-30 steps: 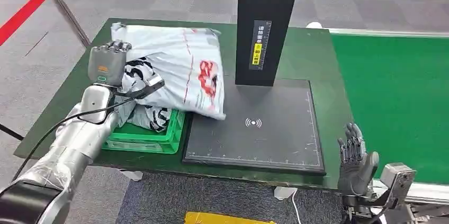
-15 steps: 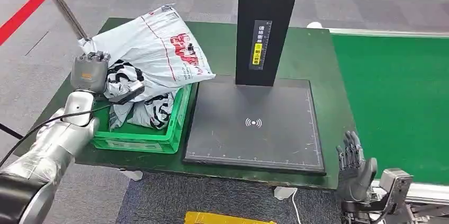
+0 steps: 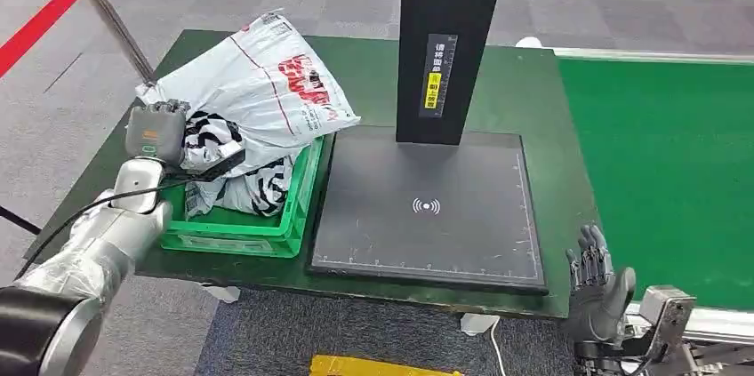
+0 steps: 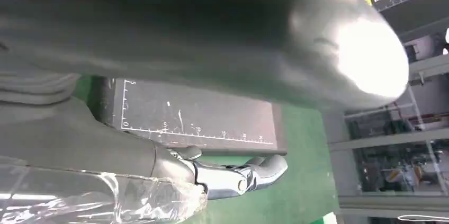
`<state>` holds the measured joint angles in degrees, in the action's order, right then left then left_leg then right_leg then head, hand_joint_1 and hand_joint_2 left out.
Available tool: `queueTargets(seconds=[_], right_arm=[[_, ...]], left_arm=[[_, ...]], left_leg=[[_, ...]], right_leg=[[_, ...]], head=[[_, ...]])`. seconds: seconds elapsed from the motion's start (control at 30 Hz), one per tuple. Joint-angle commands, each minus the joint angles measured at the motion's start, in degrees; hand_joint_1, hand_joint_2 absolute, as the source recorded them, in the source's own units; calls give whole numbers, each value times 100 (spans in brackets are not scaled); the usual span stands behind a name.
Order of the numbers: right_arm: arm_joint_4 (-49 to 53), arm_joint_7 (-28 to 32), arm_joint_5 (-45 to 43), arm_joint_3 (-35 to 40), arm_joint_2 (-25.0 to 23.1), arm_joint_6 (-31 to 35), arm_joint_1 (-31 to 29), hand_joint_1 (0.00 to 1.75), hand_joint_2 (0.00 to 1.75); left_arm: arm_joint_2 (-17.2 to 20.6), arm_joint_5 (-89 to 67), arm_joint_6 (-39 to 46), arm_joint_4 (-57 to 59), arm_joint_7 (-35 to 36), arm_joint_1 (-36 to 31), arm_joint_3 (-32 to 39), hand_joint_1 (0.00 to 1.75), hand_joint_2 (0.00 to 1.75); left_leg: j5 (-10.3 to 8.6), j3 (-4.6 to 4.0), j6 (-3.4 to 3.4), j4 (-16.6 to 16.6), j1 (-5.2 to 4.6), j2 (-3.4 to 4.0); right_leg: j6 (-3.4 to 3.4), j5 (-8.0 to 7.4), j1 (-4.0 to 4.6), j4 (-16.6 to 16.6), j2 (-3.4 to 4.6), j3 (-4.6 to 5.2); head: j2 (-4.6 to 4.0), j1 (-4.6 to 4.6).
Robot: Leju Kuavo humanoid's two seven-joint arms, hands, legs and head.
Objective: Moved the parcel from conveyor to table for the left to box.
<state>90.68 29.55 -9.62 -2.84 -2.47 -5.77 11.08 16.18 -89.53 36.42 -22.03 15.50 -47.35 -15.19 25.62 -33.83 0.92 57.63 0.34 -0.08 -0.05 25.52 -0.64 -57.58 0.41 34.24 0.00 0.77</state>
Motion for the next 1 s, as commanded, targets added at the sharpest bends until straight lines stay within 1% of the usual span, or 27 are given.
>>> queueTargets(seconds=[0.03,0.3,0.47,0.5,0.73,0.77,0.8,0.83,1.0], right_arm=[[-294,-85,-61,192,255,31,-198,0,0],[-290,-87,-61,195,253,30,-196,0,0],[-217,-136,-83,161,216,26,-148,0,0],[-219,-134,-85,142,225,20,-132,0,0],[-122,-132,-86,65,199,-5,5,0,0],[-89,-131,-86,53,184,-11,29,0,0],[-86,-131,-87,47,186,-13,38,0,0],[-87,-130,-87,42,188,-14,44,0,0],[-122,-132,-88,29,206,-36,74,0,0]], left_arm=[[-414,3,-198,487,8,83,344,175,175],[-405,4,-197,485,-4,84,355,175,175],[-411,6,-237,469,-47,148,526,175,175],[-435,31,-229,450,-83,190,616,175,175],[-499,15,-207,429,-104,528,857,175,175],[-484,-47,-211,437,-68,590,845,175,175],[-477,-47,-209,445,-69,632,848,175,175],[-464,-47,-205,446,-62,653,834,175,175],[-434,-44,-160,417,-1,766,851,175,175]], left_leg=[[-2,15,-6,-13,-1,-2],[-4,11,-1,-11,1,-6],[-9,23,-1,-25,2,-2],[-5,12,1,-10,0,-5],[-7,28,0,-26,-1,-5],[-4,23,2,-17,-4,-5],[-9,39,0,-38,0,-2],[-4,18,3,-11,-3,-5],[-5,25,3,-18,-2,0]], right_leg=[[3,-3,0,16,-6,-19],[1,-3,4,15,-9,-19],[2,-7,6,30,-7,-31],[2,-1,2,11,-6,-19],[2,-3,1,27,-8,-34],[2,1,-2,15,-5,-26],[1,-5,2,40,-6,-44],[1,1,-1,10,-5,-21],[-1,0,0,16,-2,-27]], head=[[0,0],[0,-2],[0,0],[0,0],[0,0],[0,-2],[0,-2],[0,0],[0,-2]])
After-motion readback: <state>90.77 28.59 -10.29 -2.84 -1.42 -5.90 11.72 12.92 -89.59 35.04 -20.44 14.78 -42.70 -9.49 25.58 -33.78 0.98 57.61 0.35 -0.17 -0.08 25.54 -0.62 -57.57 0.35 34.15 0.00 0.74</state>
